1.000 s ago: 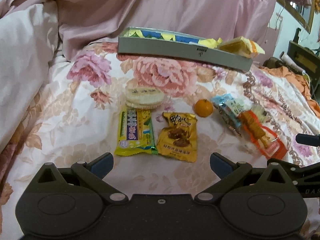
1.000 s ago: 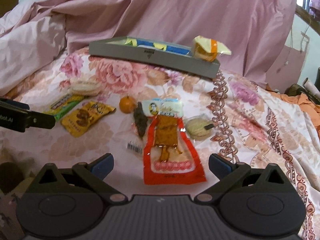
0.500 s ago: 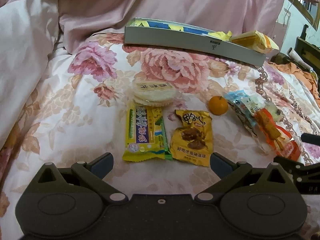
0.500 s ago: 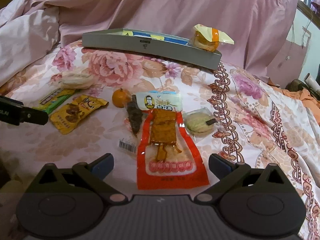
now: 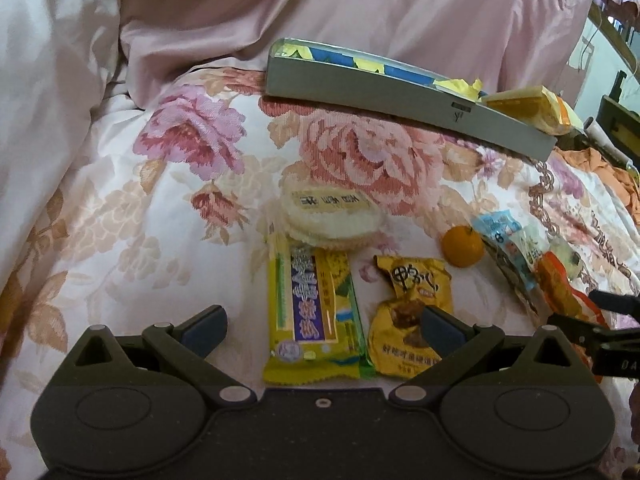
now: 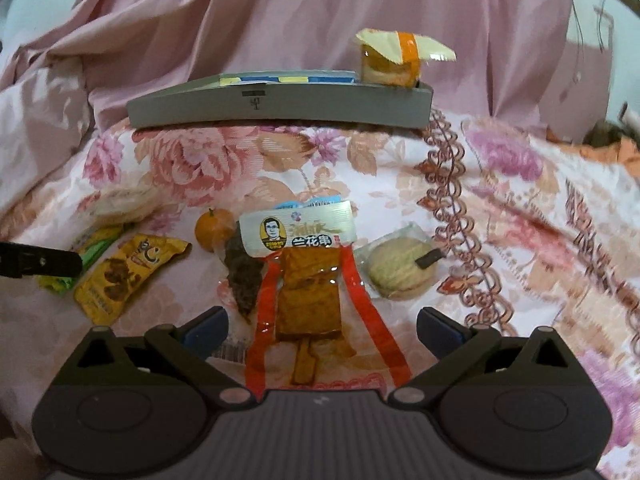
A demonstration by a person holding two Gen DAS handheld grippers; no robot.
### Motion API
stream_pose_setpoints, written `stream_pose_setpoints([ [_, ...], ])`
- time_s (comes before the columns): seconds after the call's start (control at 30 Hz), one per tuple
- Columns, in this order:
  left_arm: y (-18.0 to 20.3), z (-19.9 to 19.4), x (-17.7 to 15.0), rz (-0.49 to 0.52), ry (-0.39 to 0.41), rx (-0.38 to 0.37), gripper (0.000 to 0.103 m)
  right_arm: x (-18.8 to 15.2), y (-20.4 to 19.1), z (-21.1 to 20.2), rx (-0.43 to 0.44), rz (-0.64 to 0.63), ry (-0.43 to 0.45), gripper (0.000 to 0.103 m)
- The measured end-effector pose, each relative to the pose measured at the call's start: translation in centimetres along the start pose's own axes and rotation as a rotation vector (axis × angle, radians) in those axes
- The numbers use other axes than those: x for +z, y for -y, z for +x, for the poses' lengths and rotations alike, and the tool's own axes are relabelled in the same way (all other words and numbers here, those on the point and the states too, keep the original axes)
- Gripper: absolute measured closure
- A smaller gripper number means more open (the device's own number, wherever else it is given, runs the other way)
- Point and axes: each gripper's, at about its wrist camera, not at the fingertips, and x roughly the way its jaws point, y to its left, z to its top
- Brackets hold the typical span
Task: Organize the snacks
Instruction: 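Grasp the yellow biscuit pack with the left tool while the right tool grasps the red tofu snack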
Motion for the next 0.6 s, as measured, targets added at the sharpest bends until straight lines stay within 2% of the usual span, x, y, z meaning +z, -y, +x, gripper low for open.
stream_pose_setpoints([
  [0.17, -0.3, 0.4, 0.2, -0.009, 0.015, -0.018, 0.007, -0.4, -0.7, 0.4, 0.017, -0.018, -0.017, 0.009],
  [0.37, -0.8, 0.6, 0.4, -0.037, 0.018, -0.031, 0.027, -0.7, -1.7, 0.2, 0.04, -0.047, -0.014, 0.016],
  [0.43, -0.8, 0.8, 0.3, -0.035, 0.006, -0.037, 0.039, -0.7, -2.0, 0.1, 0.038, -0.062, -0.006, 0.02],
  [0.6, -0.5, 1.0, 0.2, -0.014, -0.018, -0.021, 0.049, -0.8, -2.4, -0.1, 0.036, -0.065, 0.005, 0.024],
])
